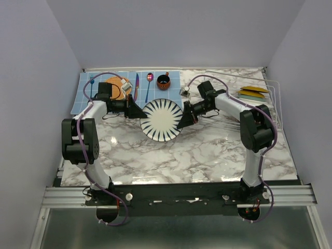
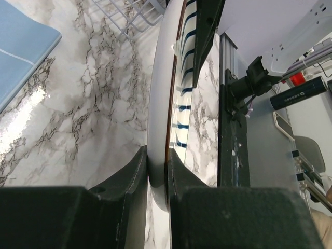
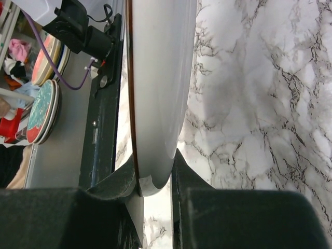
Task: Unload the plates from the dish rack
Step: Place the plate at the center of the board.
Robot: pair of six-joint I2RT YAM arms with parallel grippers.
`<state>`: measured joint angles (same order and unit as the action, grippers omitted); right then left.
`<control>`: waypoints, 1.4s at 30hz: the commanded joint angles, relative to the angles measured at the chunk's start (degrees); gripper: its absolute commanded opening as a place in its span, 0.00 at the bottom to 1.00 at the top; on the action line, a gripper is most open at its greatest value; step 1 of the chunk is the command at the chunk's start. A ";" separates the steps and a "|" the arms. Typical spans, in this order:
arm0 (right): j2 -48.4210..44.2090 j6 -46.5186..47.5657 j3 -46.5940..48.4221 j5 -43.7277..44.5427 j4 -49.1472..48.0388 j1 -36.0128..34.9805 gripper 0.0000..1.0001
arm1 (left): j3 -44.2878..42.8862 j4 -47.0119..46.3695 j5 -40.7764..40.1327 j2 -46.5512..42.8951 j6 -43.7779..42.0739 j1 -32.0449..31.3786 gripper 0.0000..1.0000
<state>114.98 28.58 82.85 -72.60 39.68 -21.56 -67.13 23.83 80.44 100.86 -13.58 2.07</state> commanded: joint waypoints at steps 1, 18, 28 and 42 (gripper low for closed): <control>0.25 7.19 -1.73 -2.81 14.72 2.75 0.18 | -4.85 -1.78 -4.60 -1.98 -5.47 11.47 0.00; -0.11 8.86 -1.64 1.32 13.41 4.42 0.33 | -14.07 37.24 -1.87 3.20 -41.85 17.80 0.00; -1.07 8.42 -2.69 2.28 12.09 4.42 0.33 | -17.41 50.78 -0.73 7.59 -54.87 17.97 0.00; -9.76 3.76 5.21 12.20 11.82 3.99 0.43 | -21.37 62.83 0.68 12.61 -64.99 18.15 0.00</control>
<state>110.76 34.28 82.17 -66.89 51.27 -16.88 -87.02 74.74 75.61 112.88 -76.53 19.86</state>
